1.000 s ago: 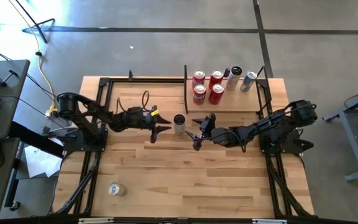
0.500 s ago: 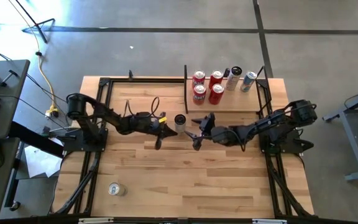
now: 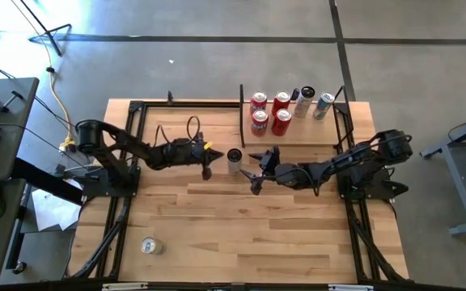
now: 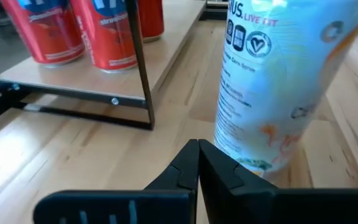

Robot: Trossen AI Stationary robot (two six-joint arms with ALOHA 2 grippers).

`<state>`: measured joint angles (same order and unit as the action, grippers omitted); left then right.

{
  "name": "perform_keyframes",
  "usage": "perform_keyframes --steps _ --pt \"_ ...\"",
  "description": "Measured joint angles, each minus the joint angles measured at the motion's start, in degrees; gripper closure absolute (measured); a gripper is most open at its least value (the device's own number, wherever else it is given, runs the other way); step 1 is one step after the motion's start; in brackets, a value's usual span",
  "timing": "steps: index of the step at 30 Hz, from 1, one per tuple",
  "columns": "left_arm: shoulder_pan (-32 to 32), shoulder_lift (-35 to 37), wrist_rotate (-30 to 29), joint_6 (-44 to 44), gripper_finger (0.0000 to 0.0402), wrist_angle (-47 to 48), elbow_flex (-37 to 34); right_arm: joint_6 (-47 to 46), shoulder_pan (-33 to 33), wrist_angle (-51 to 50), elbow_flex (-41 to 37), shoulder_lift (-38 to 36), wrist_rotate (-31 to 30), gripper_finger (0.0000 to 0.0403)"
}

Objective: Place canned beverage on shelf
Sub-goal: Put the white yellow soda can on the shelf aligned with the white yellow soda can

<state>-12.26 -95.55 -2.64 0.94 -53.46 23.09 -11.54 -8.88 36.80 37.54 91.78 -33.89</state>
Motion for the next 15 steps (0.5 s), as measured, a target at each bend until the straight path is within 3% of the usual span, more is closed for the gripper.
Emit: perform_keyframes --steps 5,15 --pt "0.74 -2.55 3.41 0.36 0.0401 0.0 2.97 0.2 0.66 1.59 -0.04 1.23 1.37 0.0096" --pt "3.86 -3.1 3.73 0.82 0.0401 -0.01 4.65 4.71 1.58 8.96 -0.04 2.3 0.74 0.0096"
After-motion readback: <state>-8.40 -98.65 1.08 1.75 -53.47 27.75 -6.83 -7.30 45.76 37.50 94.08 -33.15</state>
